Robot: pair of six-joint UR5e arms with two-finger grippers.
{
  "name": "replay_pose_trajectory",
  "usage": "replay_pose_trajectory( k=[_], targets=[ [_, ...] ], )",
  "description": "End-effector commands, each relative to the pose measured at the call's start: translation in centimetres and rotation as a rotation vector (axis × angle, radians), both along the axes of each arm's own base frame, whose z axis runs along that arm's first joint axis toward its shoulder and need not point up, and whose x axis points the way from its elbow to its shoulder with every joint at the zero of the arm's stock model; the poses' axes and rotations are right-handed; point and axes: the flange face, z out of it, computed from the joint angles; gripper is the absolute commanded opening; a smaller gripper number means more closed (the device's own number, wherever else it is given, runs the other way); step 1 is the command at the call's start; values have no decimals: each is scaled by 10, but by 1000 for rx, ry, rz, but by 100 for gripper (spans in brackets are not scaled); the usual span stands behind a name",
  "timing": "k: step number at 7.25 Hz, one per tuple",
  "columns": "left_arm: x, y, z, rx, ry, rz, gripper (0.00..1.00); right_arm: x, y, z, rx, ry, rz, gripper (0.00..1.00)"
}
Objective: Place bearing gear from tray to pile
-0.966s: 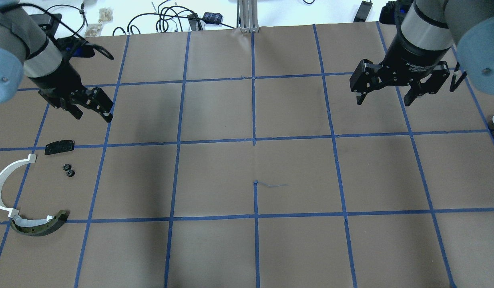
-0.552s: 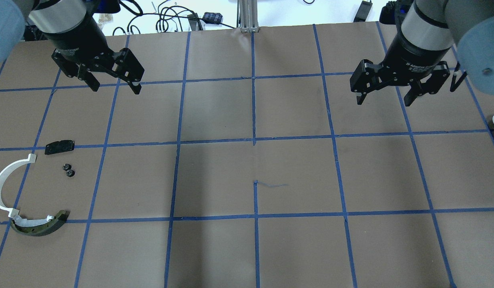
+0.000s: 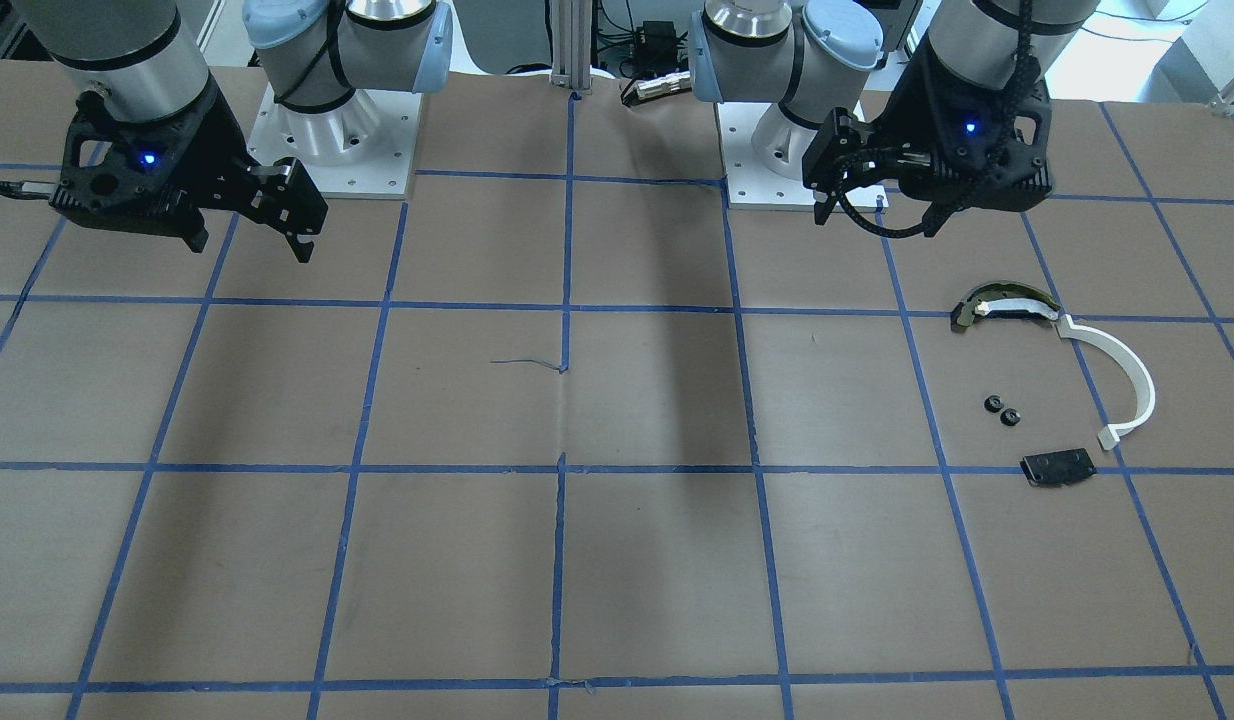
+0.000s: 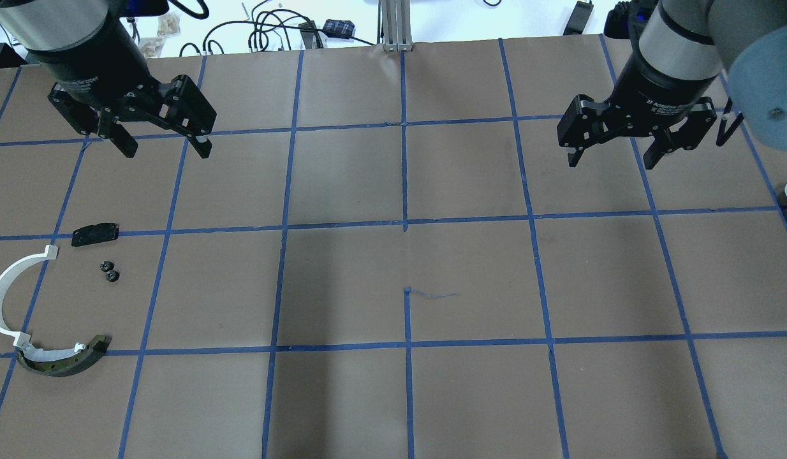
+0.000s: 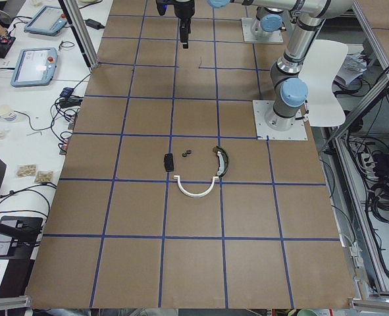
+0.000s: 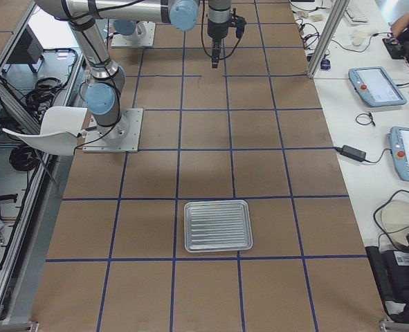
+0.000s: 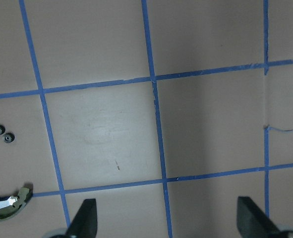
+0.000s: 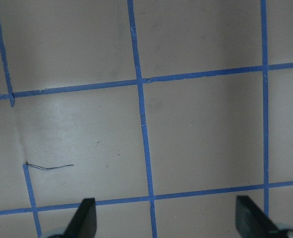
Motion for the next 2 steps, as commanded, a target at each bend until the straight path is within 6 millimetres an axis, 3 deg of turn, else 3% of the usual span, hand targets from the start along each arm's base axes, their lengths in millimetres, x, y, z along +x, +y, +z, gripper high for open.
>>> replay_pose_trajectory(
  k=[1, 2],
  targets=[
    [-1, 1, 1, -8, -7, 29, 100, -2, 0, 0, 0, -1, -4, 100],
    [-1, -1, -2, -10, -6, 28, 100, -2, -1, 0, 0, -1, -4, 100]
  ],
)
